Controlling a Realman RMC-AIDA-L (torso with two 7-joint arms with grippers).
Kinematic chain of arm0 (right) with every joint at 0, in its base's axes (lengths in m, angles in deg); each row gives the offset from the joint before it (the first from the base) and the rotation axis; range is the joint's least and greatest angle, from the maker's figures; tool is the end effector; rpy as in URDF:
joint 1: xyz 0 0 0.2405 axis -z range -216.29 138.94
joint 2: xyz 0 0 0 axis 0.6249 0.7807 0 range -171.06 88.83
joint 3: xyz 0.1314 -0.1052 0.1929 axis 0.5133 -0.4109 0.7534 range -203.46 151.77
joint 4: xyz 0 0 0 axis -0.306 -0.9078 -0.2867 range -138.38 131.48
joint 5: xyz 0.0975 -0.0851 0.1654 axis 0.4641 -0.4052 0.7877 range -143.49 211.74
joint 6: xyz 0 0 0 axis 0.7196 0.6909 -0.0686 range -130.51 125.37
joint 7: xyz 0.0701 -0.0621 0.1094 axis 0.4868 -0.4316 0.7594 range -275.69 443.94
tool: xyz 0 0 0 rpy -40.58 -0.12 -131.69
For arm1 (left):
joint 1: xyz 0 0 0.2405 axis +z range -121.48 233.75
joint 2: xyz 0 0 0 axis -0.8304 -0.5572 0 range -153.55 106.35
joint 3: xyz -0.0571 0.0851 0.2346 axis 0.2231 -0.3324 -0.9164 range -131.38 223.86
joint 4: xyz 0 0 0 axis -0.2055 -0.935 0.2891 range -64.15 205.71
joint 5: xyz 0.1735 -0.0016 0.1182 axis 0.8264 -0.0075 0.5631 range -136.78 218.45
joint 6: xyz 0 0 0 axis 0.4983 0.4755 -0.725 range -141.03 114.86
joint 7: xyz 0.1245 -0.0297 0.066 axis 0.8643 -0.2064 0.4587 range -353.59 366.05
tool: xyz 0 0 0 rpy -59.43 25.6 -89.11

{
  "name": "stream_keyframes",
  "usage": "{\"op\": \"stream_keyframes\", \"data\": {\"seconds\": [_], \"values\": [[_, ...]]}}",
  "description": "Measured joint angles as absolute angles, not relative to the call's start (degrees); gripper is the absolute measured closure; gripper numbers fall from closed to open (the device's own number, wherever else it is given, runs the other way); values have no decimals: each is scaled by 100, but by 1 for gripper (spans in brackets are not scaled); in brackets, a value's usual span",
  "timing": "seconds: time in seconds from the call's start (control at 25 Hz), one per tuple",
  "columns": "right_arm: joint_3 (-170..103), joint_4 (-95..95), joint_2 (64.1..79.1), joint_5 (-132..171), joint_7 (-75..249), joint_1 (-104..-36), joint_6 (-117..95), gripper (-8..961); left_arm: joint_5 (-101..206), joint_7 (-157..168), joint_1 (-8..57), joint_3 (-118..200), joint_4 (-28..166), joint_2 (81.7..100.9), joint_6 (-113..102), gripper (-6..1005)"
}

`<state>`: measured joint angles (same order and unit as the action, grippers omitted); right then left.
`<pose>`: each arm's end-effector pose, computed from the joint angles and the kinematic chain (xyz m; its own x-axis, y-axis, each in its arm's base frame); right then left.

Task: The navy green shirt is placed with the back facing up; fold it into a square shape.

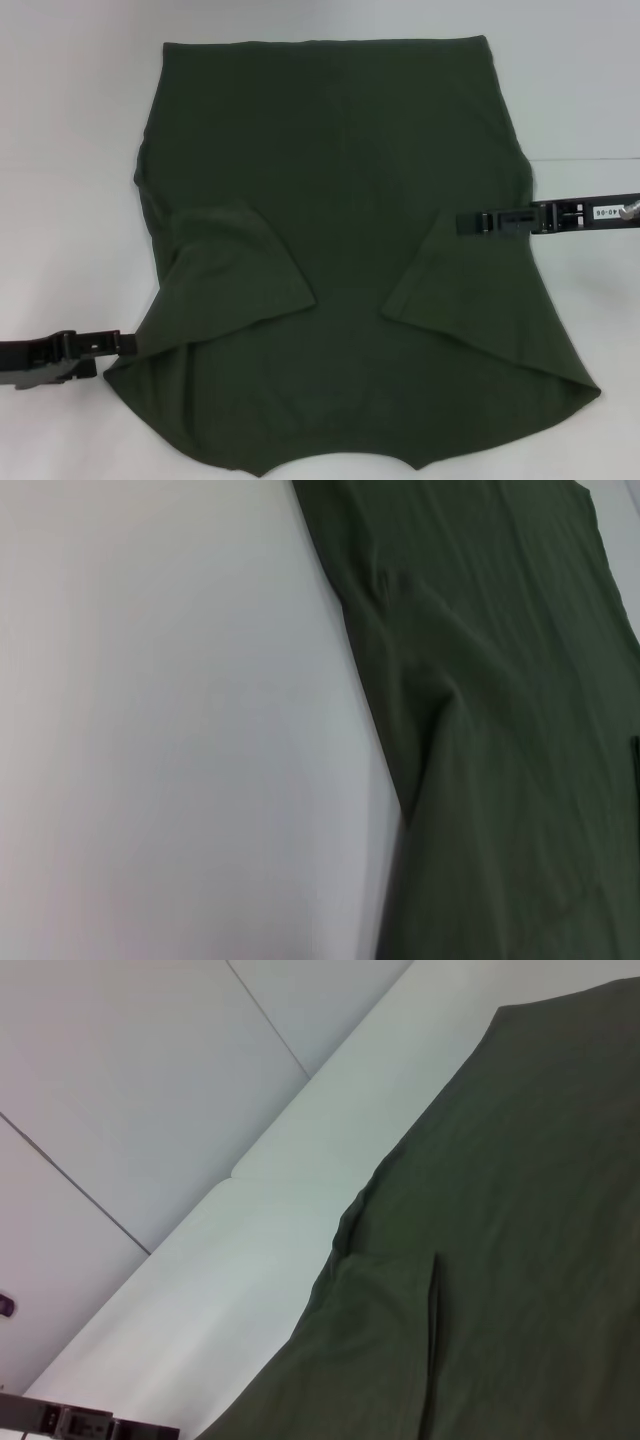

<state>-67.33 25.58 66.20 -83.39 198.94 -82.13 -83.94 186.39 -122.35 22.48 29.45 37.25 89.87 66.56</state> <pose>0.2407 0.4083 0.0539 0.5417 -0.7110 -0.4483 -0.8066 -0.5898 -0.0391 -0.3499 0.3364 0.0422 0.0758 0.8904 0.4489 0.9970 -0.0598 -0.0496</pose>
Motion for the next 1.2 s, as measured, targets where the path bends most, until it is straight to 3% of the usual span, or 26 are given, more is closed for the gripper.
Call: {"op": "stream_keyframes", "data": {"seconds": [1.2], "values": [[-6713,2540,6605,-8336,19897,-8225,-8395,21,18616,-12257,1999,2667,4208,9044,6458,120]]}}
